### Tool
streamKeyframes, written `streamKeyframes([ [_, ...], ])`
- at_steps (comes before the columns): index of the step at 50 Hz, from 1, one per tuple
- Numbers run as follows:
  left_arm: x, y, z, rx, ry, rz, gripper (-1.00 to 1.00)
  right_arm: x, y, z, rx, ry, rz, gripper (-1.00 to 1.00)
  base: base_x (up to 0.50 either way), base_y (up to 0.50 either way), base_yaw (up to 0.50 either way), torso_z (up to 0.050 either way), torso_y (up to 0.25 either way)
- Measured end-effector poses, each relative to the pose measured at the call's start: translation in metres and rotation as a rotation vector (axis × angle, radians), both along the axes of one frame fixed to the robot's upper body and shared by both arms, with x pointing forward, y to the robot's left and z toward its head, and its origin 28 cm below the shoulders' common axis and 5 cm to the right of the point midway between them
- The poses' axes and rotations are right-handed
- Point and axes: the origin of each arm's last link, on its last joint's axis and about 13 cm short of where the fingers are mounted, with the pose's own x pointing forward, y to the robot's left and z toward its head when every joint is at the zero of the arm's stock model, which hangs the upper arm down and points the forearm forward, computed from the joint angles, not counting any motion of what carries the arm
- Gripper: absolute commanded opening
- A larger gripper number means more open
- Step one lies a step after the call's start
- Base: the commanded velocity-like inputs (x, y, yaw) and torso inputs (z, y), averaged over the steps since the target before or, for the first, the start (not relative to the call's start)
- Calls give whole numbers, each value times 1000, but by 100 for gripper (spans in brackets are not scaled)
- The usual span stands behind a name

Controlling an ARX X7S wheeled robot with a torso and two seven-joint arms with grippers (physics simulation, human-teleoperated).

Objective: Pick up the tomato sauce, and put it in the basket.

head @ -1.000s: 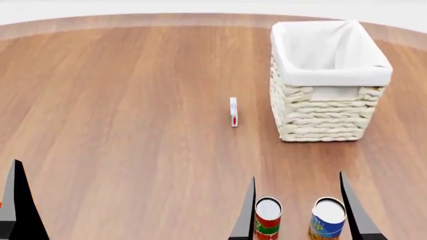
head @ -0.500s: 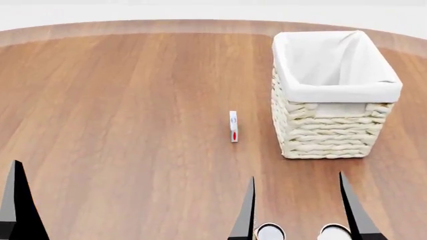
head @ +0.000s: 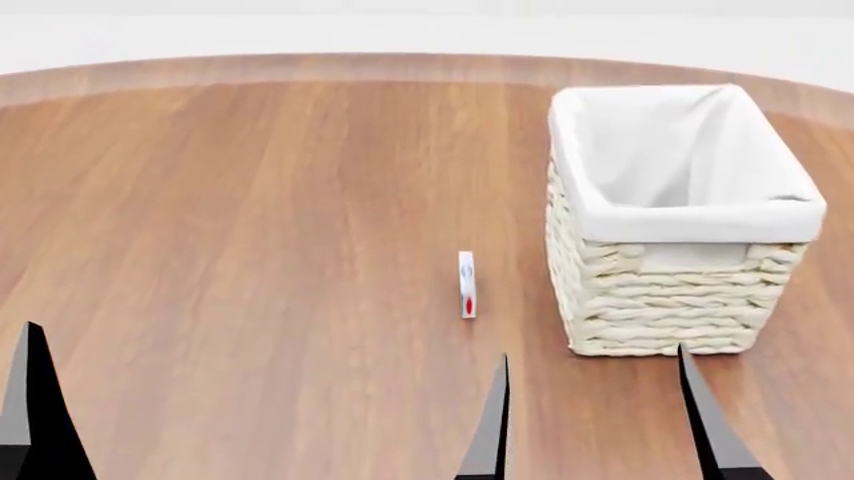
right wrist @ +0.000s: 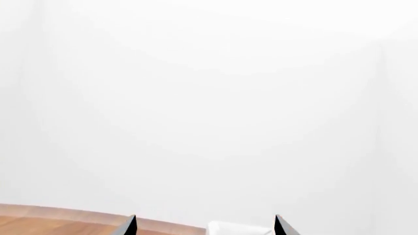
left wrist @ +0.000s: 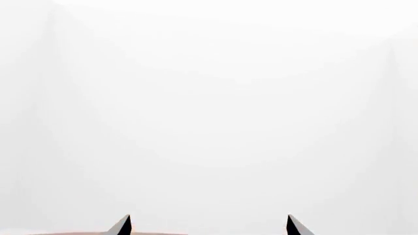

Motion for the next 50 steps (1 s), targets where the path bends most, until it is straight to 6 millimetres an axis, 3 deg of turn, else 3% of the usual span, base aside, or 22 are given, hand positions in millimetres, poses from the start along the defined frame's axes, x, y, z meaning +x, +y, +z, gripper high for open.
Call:
streamKeyframes([
  [50, 0, 0, 0, 2, 1, -1, 100, 0, 1, -2, 10, 16, 13, 100, 181, 0, 0, 0, 0],
])
